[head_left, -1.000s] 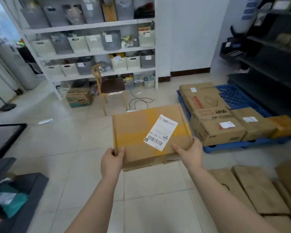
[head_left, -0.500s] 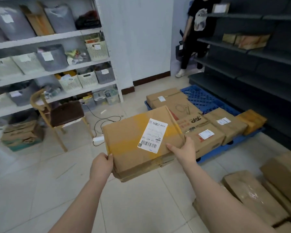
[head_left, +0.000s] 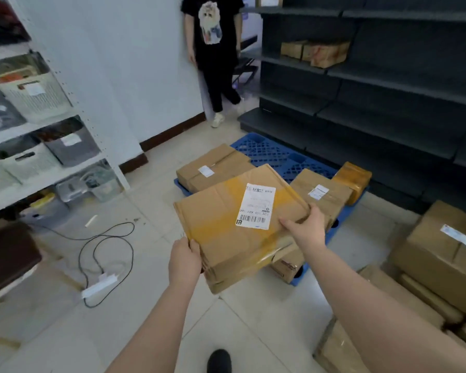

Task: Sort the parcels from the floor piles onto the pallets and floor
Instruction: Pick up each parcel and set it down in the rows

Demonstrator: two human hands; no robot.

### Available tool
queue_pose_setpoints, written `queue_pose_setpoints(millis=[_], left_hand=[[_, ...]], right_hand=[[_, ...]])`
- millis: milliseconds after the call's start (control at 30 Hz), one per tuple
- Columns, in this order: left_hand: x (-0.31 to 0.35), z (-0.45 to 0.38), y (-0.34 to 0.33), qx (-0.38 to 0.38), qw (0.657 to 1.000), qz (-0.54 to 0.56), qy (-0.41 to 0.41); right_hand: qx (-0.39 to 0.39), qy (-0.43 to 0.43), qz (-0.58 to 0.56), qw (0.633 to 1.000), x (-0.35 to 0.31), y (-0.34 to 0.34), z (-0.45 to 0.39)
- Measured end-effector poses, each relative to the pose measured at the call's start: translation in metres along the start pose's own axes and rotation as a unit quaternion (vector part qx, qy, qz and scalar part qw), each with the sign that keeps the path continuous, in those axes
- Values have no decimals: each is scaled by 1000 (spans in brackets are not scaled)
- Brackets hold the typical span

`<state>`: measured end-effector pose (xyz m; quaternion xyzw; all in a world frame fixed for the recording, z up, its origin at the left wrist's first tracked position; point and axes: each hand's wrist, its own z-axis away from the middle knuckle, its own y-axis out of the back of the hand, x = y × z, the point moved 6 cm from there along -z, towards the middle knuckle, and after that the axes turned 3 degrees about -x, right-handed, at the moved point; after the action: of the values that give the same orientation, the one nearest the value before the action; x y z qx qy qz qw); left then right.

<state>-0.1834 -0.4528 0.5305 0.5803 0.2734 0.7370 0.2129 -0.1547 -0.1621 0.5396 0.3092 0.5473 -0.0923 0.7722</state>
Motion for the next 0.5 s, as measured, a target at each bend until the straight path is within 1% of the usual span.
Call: queue_pose_setpoints(millis=[67,100,200,300,400,500], left_hand=[[19,-46,-11,-11,1000,7,-10],[30,-66,-17,-17,1000,15,-17],[69,-116,-40,-41,998,27,-34],[110,-154,-67,-69,996,21,-59],[142,-195,-105,-100,991,35,-79],[170,-230,-144,-115,988,32,-96]], right_hand=[[47,-18,-45,998,-13,-21,-22],[56,-35,-72,995,-16,-36,-33],[45,-115,-107,987,-23,-81,-59],[52,-154,-135,977,-28,-108,-91],[32,-197,-114,973,-32,-122,-133],[24,-200,-85,976,-36,-122,-179]])
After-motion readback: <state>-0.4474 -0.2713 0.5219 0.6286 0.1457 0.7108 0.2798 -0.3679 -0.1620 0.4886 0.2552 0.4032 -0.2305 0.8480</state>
